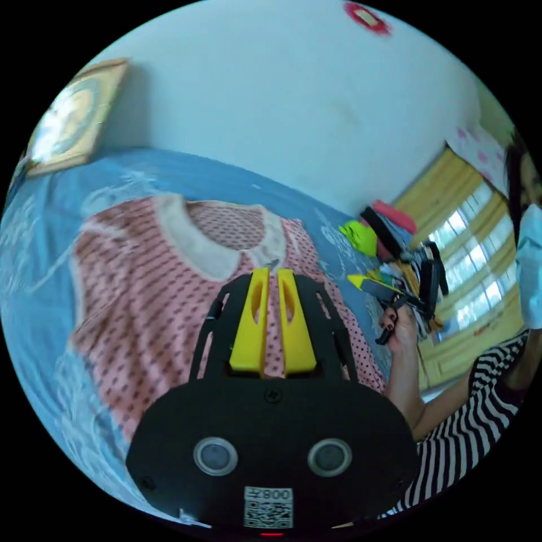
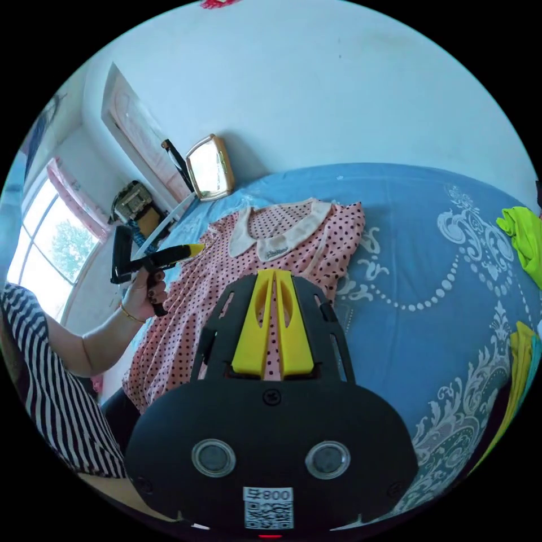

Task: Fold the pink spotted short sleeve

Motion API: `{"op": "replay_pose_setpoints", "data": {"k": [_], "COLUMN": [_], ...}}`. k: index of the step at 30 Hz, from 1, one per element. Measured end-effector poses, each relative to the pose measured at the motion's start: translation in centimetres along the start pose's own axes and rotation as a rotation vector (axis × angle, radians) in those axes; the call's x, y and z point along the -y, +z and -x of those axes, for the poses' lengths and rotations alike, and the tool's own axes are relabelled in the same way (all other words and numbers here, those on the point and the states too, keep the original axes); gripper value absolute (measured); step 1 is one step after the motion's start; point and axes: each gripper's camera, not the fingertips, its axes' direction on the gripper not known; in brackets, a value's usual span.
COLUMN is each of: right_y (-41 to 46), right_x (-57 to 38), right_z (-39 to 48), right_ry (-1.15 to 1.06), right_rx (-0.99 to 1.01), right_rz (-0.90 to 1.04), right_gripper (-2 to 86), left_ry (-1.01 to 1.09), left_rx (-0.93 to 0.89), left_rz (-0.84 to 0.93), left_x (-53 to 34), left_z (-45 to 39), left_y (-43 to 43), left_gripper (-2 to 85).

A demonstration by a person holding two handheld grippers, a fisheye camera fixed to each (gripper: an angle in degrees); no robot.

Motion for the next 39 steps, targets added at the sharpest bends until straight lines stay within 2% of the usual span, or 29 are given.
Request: {"op": "replay_pose_setpoints", "data": {"k": [2, 5, 9, 11, 13, 18, 22, 31, 39], "right_y": [0.4, 1.5, 4.9, 7.3, 10.8, 18.2, 24.3, 34.7, 36.7], "right_x": [1.6, 5.2, 12.1, 15.4, 20.2, 29.0, 34.9, 40.3, 43.1], "right_z": [0.9, 3.2, 8.7, 11.5, 15.7, 24.0, 30.0, 38.3, 40.6], "right_ry": [0.000, -0.009, -0.114, -0.174, -0.270, -0.426, -0.512, -0.662, -0.690], "right_rx": [0.059, 0.160, 0.261, 0.256, 0.232, 0.172, 0.086, -0.163, -0.238], "right_rz": [0.023, 0.068, 0.141, 0.208, 0.284, 0.405, 0.500, 0.724, 0.710], "right_gripper": [1.6, 2.6, 4.0, 4.6, 5.3, 6.4, 6.7, 7.4, 3.1], "left_ry": [-0.165, -0.338, -0.465, -0.515, -0.529, -0.533, -0.541, -0.485, -0.460], "left_rx": [0.103, 0.225, 0.300, 0.269, 0.191, 0.140, 0.024, -0.015, -0.009], "left_rz": [-0.126, -0.191, -0.211, -0.169, -0.139, -0.184, -0.229, -0.218, -0.214], "left_x": [-2.8, -5.6, -7.2, -7.4, -7.4, -8.0, -8.9, -9.1, -9.4], "left_z": [4.1, 8.6, 12.2, 14.2, 15.4, 17.0, 18.0, 16.7, 14.1], "left_y": [-6.9, -13.3, -18.0, -19.6, -20.3, -23.9, -26.7, -31.0, -33.4], "left_gripper": [4.5, 6.8, 9.2, 9.6, 9.1, 6.7, 4.4, 2.3, 1.9]}}
